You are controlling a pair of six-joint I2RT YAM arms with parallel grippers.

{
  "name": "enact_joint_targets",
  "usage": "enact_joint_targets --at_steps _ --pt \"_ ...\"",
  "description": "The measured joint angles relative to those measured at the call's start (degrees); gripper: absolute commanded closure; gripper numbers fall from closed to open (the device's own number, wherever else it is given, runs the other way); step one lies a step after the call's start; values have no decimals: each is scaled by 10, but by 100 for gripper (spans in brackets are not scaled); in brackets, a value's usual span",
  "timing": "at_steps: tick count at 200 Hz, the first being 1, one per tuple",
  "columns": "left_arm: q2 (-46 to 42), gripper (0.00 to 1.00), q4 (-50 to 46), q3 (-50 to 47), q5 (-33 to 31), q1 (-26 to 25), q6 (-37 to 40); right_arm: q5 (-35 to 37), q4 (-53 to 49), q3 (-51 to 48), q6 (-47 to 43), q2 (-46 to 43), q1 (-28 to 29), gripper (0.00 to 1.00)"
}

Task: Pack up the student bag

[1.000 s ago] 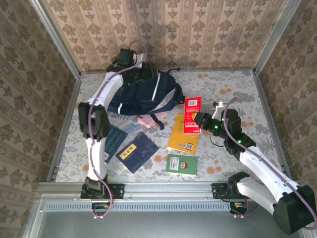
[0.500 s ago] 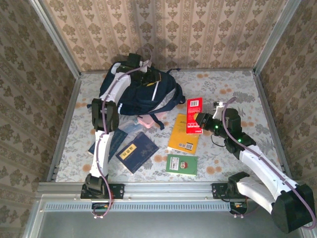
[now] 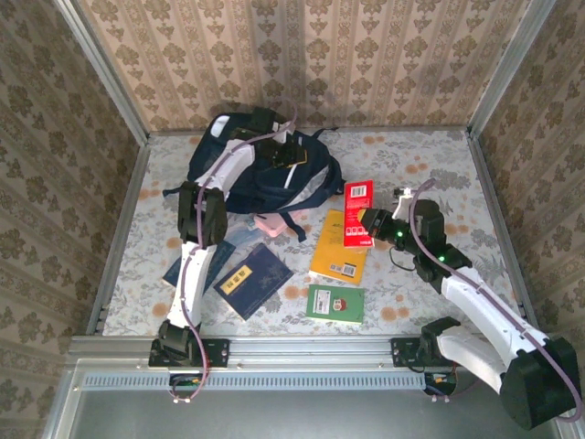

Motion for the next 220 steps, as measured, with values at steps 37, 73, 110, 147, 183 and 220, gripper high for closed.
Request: enact_joint_targets --at_steps 37,73,110,147,183,220 --pt "10 100 -42 25 -39 0 28 0 -8 0 0 -27 0 100" --pt "-23 100 -67 35 -43 0 44 12 -25 0 0 -41 -1 100" --pt "-103 100 -131 66 -50 3 69 18 -14 8 33 -21 -3 100" --pt "-210 100 -167 67 -52 14 90 17 36 35 87 61 -3 100" --pt "-261 100 -169 31 -10 12 97 17 75 94 116 145 8 100" --pt "-264 100 -167 -9 26 0 98 16 128 167 153 257 13 100"
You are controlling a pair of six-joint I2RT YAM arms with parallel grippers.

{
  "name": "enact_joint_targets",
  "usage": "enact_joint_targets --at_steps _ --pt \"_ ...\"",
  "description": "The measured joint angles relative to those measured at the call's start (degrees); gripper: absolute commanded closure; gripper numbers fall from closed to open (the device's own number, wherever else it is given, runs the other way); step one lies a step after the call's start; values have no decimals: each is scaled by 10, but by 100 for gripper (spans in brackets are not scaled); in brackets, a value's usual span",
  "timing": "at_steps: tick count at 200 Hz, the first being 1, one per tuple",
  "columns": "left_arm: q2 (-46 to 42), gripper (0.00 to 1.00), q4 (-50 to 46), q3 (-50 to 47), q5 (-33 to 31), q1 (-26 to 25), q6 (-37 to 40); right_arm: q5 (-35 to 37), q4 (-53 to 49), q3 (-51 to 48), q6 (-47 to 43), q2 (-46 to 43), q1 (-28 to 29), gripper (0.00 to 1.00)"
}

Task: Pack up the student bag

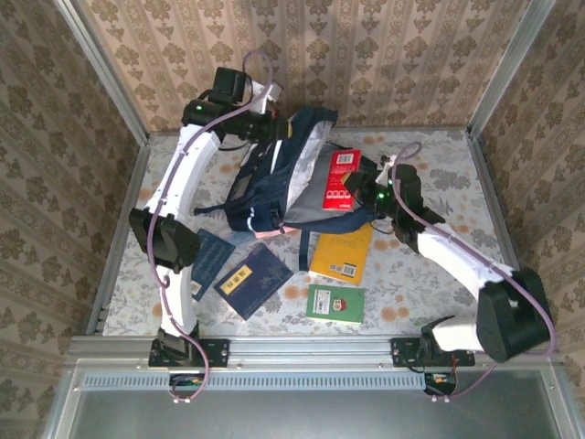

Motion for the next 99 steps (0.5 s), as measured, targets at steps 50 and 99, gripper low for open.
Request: enact_joint_targets --at_steps 50,99 --pt "0 100 3 -17 21 -12 -3 5 53 95 74 175 34 100" --pt "0 100 51 -17 57 0 -56 82 82 189 132 303 105 81"
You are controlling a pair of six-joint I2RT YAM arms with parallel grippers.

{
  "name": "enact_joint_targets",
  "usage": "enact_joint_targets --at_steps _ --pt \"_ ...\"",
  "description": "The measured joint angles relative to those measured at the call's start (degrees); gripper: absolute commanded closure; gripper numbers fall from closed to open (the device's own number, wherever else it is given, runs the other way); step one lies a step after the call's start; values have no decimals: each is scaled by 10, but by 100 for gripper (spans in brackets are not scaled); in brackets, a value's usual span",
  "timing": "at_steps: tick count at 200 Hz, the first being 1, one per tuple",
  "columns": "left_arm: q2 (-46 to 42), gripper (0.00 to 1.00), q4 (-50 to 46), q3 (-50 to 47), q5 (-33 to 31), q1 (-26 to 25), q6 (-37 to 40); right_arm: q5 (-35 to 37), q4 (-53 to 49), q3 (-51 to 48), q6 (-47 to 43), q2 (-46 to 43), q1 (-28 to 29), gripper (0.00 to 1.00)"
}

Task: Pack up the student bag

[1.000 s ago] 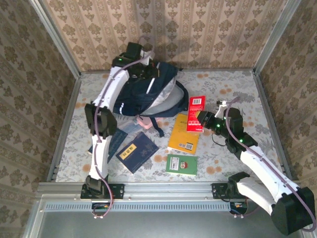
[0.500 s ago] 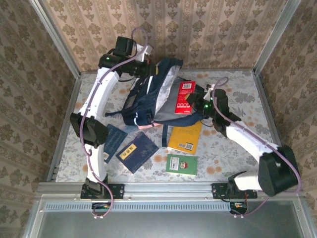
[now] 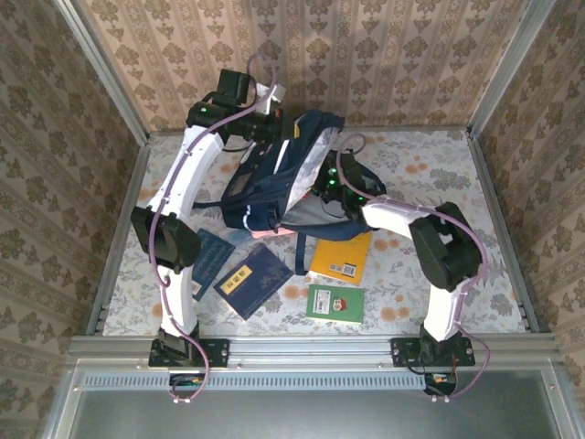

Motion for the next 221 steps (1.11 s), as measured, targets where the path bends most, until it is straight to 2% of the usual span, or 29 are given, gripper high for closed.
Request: enact_joint_targets --at_steps 34,56,87,119,168,193,221 --pt "2 100 30 9 29 13 -39 45 12 105 28 108 37 44" --pt "3 100 54 10 47 25 -65 53 14 166 26 165 48 32" --pt "12 100 81 10 65 39 -92 37 15 189 4 181 44 25" --pt "22 100 85 10 70 52 -95 14 15 166 -49 155 28 18" --pt "24 100 111 -6 75 89 -99 -52 53 66 -144 39 -7 18" --pt "32 100 113 -6 73 99 -97 -53 48 17 -185 -24 -20 21" --pt "48 100 111 -6 69 97 -87 -32 -9 -24 -232 -112 -25 23"
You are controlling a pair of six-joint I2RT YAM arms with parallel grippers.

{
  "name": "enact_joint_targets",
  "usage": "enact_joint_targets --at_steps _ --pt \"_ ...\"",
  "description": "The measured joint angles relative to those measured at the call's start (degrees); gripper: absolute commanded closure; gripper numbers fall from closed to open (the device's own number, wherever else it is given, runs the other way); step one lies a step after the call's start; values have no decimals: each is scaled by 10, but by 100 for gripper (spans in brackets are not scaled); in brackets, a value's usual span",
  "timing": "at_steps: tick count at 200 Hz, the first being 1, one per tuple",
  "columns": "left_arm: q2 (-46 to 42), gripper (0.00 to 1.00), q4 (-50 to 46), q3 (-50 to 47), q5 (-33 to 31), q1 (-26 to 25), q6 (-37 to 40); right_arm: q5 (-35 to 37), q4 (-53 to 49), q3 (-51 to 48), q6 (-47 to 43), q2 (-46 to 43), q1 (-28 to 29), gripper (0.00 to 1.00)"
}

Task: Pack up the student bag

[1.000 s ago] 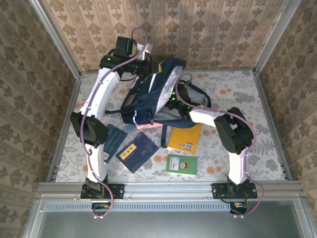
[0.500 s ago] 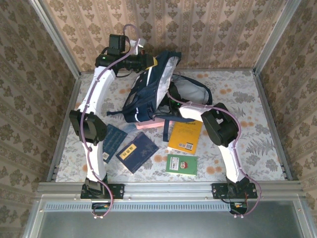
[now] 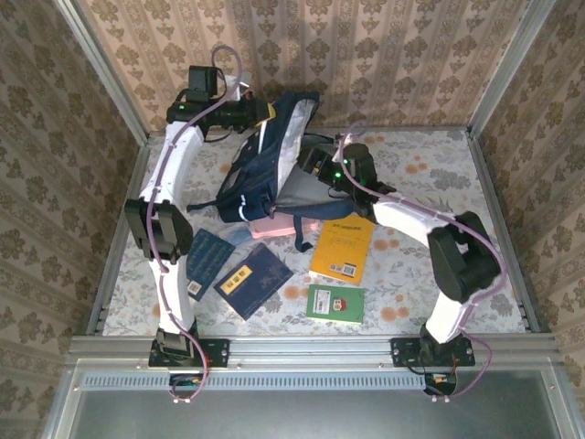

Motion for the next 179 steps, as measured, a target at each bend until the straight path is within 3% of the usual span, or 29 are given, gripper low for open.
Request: enact_joint_targets --at_steps 42,65,85,98,109,140,179 --pt "46 100 5 0 -23 -7 10 52 -74 -102 -37 -165 1 27" --pt "76 93 8 0 -43 -20 14 83 -133 -167 -50 -253 2 31" --pt "96 74 8 0 -56 -31 18 89 -200 -197 -68 -302 5 37" --pt "99 56 8 -3 -62 -38 19 89 -249 -206 -83 -325 9 41" --pt "96 48 11 -7 -65 -43 16 88 -290 -222 -94 -352 13 42" --pt "14 40 32 -118 -93 -56 13 85 -398 -261 -108 -434 17 43" --pt "-206 39 63 -339 -161 -82 13 69 -515 -280 -108 -461 39 41"
